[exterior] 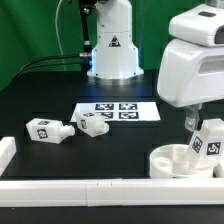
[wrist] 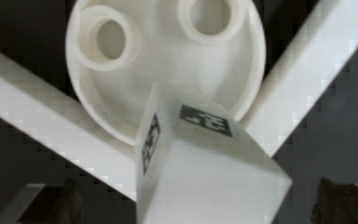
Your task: Assemble stool
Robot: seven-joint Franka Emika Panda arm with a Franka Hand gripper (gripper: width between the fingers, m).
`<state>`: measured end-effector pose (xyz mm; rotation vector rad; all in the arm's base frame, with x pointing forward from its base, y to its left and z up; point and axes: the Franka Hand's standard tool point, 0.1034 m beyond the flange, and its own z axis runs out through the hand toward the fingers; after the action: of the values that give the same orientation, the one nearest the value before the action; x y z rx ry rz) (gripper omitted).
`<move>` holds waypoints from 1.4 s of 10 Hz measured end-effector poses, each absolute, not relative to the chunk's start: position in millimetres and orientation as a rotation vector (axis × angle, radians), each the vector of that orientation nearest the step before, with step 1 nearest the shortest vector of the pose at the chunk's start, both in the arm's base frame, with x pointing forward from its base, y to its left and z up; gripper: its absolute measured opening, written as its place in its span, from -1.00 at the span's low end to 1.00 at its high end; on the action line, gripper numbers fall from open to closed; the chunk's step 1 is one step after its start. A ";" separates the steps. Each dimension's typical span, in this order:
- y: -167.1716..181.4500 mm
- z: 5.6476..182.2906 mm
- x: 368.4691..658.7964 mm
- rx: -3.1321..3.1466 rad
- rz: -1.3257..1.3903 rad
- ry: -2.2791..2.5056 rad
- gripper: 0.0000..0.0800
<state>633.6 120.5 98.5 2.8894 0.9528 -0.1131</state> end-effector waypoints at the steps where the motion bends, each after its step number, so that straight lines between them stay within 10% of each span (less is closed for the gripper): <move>1: 123.3 98.0 633.0 2.791 -0.127 1.199 0.62; 12: 117.6 75.0 634.0 1.964 -0.257 2.295 0.62; 14: 116.0 74.7 634.2 1.969 -0.258 2.290 0.06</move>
Offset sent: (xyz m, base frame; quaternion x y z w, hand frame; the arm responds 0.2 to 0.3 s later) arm 0.0000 0.0000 0.0000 0.0000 0.0000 -0.1938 0.9810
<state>634.2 116.0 74.7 1.9687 2.2904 -0.2581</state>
